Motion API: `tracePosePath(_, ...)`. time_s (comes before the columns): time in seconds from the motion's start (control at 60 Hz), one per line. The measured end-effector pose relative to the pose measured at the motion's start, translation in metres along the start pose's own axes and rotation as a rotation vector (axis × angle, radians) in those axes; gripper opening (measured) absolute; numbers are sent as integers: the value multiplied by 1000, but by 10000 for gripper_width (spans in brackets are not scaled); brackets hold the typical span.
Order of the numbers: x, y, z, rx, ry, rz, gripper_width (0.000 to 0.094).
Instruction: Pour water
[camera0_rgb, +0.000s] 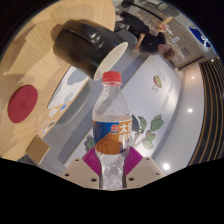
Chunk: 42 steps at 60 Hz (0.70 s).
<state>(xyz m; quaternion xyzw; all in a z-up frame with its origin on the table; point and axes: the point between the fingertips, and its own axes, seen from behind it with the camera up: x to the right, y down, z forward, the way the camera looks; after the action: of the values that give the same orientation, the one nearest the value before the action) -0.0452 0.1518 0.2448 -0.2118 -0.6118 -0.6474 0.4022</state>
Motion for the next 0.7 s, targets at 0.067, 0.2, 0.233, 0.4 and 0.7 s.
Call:
tracePosePath(0.067,0,1,-1,8,-3,-51,261)
tracePosePath(0.2,2,17,9,29,-27,-35,261)
tracePosePath(0.233,2,19,10,24,-25,-6,261)
tracePosePath(0.4,4,27,-10,-58,15,596,262)
tracePosePath(0.7,-74,-13,-20,45,-197,2240,279)
